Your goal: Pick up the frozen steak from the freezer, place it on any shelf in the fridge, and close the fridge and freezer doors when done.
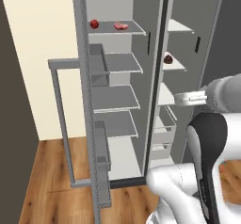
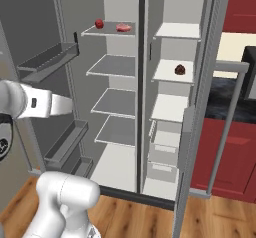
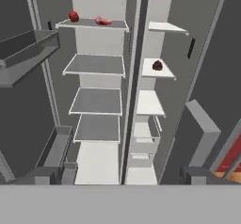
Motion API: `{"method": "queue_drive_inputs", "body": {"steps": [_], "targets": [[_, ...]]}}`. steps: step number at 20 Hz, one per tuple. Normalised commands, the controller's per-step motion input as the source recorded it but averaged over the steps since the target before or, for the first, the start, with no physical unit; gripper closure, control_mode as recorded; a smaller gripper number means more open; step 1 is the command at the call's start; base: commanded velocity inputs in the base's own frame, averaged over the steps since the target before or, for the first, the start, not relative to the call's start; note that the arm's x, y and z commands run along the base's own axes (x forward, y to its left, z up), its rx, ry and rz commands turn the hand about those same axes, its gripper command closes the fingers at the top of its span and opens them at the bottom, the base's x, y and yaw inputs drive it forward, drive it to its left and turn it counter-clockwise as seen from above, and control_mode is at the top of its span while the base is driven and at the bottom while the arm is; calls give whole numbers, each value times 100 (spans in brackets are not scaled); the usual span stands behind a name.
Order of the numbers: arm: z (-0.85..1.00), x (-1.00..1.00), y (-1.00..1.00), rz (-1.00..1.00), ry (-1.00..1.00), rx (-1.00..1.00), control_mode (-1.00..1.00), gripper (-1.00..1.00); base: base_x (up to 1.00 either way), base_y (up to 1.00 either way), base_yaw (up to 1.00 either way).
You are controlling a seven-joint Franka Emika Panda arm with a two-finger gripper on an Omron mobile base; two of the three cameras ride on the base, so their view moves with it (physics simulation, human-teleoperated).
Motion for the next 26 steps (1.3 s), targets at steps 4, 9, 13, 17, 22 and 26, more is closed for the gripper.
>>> {"method": "queue_drive_inputs", "body": {"steps": [4,9,13,17,22,26], "targets": [[0,-100,99,-10,-26,0,-100,-100,0,0,0],[-1,-57,100,-22,-18,3,-100,-100,0,0,0],[-11,-2,100,-31,-13,3,-100,-100,0,0,0],[-24,28,100,-35,-10,1,-100,-100,0,0,0],[-30,60,94,-34,-8,0,-100,-100,0,0,0],[-25,59,79,-27,-9,0,-100,-100,0,0,0]]}}
